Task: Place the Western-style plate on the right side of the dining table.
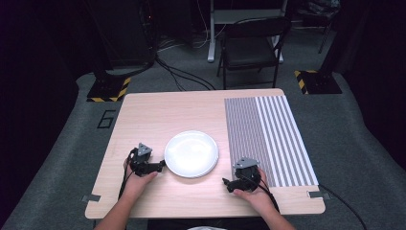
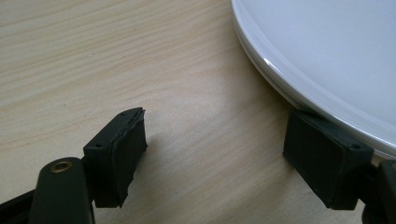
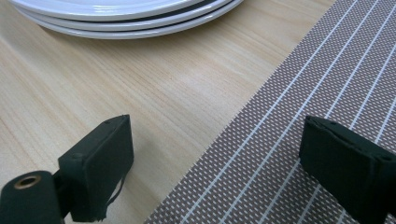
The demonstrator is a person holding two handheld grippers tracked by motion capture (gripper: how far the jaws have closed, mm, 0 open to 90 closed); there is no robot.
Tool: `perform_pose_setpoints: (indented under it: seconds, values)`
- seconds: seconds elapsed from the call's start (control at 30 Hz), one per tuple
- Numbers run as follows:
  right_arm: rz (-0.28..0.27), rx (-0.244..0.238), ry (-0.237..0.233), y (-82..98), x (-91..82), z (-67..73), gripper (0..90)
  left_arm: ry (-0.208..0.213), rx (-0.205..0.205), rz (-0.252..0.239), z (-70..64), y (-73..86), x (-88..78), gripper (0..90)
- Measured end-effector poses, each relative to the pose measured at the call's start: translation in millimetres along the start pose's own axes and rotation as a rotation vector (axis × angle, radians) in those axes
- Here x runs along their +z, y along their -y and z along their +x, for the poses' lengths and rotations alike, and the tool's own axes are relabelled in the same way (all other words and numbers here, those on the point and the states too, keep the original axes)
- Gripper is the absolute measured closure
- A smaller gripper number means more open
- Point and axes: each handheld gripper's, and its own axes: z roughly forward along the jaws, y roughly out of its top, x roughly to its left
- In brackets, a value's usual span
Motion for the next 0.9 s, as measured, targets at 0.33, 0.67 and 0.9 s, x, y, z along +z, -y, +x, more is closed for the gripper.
perform_pose_setpoints:
  seconds: [0.33,0.67,0.9]
  values:
    - [0.001,0.005,0.001,0.1,-0.2,0.7,9.5,-0.013,-0.007,0.0,-0.1,0.2,0.4,18.9]
    - [0.004,0.001,-0.001,-0.3,0.3,0.5,8.8,-0.011,-0.012,-0.002,-0.1,0.5,0.2,19.4]
    - [-0.031,0.039,0.045,0.7,-3.4,-2.4,30.5,-0.025,-0.06,-0.019,2.3,2.1,-3.2,26.6]
